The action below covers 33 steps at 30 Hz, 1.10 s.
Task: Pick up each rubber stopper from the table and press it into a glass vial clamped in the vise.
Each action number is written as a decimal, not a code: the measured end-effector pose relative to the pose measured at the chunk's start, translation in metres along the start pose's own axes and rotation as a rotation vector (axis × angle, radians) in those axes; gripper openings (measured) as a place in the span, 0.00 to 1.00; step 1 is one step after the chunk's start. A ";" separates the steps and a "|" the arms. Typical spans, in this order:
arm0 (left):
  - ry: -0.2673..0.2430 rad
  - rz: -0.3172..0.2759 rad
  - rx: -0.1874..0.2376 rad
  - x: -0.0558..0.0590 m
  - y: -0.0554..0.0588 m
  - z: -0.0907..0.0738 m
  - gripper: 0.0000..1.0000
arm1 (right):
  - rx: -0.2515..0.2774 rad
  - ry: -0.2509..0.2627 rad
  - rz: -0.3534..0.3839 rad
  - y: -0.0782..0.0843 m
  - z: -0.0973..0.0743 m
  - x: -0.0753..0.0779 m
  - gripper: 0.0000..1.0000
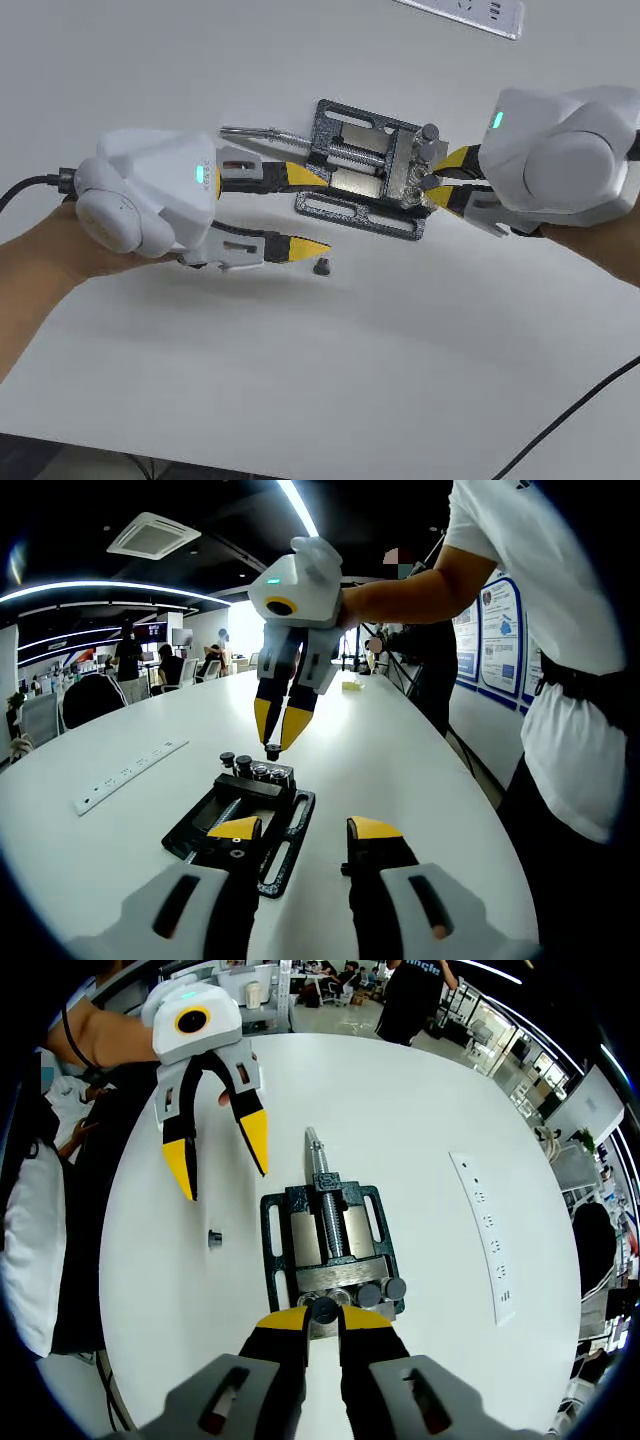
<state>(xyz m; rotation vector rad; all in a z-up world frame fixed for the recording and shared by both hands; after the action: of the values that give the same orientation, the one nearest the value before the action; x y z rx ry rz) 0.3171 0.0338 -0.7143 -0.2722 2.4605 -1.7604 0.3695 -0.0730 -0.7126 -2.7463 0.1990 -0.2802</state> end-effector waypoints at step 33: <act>0.009 -0.008 -0.008 -0.011 0.006 0.004 0.32 | 0.011 -0.014 0.034 0.001 0.015 0.012 0.10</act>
<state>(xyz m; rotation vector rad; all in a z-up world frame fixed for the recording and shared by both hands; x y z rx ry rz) 0.3281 0.0343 -0.7211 -0.2764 2.4764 -1.7595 0.3844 -0.0703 -0.7245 -2.7308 0.2394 -0.2523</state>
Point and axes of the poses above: the centre of the closed fingertips' face, and the gripper's own axes: z roughly forward along the fingers, x roughly to its right, y roughly out of its underside, the point moved 2 cm from there along -z, roughly backward along the fingers, and after that the axes turned 3 degrees about y, right-handed, at the moved point
